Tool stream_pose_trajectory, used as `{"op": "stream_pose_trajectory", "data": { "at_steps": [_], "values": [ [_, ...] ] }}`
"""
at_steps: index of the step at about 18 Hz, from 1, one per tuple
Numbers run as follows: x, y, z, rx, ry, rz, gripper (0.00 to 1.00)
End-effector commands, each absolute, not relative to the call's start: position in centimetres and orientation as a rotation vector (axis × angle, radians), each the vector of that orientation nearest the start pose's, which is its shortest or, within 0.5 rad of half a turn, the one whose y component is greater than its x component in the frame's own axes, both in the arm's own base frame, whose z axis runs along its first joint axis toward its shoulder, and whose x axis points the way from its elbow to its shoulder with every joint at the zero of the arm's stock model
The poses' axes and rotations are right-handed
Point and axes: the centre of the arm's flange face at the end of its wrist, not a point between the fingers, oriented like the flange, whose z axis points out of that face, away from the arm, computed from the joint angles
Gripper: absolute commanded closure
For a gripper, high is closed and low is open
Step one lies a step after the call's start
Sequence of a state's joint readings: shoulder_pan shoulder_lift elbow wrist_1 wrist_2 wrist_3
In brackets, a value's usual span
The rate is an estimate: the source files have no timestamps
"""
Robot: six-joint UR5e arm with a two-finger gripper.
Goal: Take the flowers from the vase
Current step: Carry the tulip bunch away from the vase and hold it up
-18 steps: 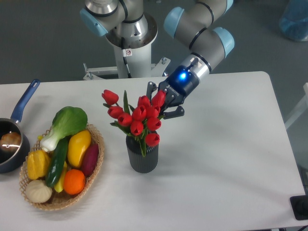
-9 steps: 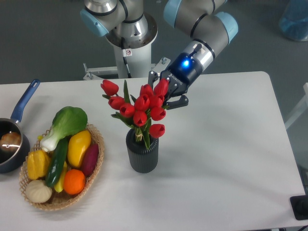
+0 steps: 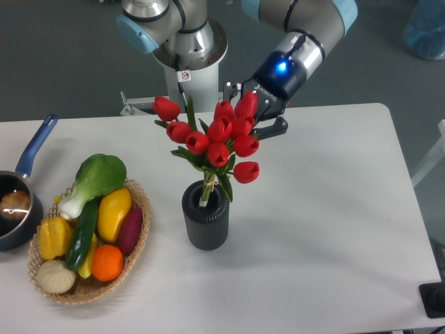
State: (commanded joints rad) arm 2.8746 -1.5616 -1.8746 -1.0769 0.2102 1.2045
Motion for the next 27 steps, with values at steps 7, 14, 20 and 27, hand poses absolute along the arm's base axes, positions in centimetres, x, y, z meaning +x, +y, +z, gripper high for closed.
{"op": "stream_pose_trajectory", "data": {
  "at_steps": [7,14,20,27],
  "values": [
    [-41.9,33.0,50.0,-1.781,-0.027,-0.263,0.99],
    [-45.7,29.6,49.8,-1.774,-0.109,-0.210,0.98],
    [-49.4,28.0,47.2,-1.779,-0.177,-0.219,0.97],
    [-51.3,30.2,45.4,-2.015,-0.167,-0.156,0.99]
  ]
}}
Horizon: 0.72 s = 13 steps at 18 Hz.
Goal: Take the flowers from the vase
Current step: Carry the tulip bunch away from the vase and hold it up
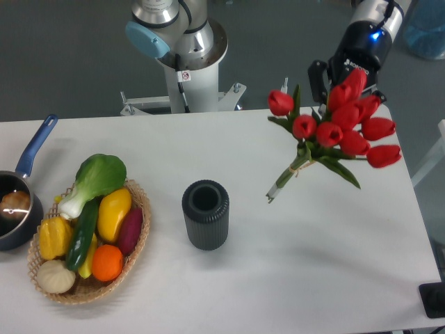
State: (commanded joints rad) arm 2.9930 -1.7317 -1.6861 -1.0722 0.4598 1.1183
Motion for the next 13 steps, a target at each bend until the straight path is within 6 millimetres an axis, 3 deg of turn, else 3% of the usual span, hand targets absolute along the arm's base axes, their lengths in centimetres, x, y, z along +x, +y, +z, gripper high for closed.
{"op": "stream_pose_trajectory", "data": {
  "at_steps": [3,8,13],
  "values": [
    [-52.2,30.8,45.0,-2.119,-0.165,-0.114,1.00],
    [-53.6,33.9,44.7,-2.323,-0.085,-0.005,0.99],
    [-53.2,37.4,44.5,-2.543,0.020,0.125,0.98]
  ]
}}
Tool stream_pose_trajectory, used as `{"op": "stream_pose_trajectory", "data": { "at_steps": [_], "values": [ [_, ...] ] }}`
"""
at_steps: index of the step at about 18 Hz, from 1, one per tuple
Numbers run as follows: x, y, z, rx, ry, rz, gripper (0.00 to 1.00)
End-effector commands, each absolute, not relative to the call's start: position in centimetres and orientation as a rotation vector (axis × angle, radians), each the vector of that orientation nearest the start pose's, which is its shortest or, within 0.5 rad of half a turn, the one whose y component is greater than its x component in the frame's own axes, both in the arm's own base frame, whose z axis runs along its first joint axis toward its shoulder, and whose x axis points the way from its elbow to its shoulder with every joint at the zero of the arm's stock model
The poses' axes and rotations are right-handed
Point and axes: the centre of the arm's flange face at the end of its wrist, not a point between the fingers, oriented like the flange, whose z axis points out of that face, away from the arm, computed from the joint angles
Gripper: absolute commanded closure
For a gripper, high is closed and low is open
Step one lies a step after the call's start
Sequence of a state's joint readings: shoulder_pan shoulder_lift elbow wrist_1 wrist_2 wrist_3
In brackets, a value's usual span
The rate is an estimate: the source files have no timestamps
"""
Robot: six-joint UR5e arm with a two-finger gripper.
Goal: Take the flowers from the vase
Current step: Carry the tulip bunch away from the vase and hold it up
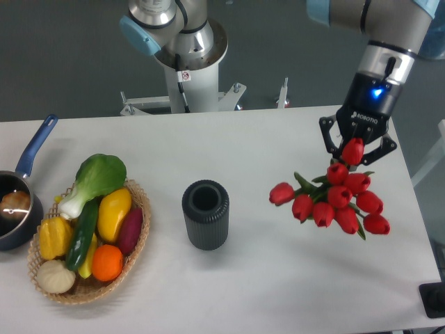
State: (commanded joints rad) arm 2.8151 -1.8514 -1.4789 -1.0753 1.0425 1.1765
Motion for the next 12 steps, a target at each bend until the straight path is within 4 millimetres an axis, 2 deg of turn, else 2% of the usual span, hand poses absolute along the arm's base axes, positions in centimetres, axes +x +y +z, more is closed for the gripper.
{"op": "stream_pose_trajectory", "data": {
  "at_steps": [2,8,12],
  "values": [
    [-52.9,38.7,44.1,-2.625,0.071,0.171,0.98],
    [-53.4,39.0,42.5,-2.743,0.179,0.199,0.97],
    [-52.7,39.9,41.9,-2.788,0.213,0.207,0.97]
  ]
}}
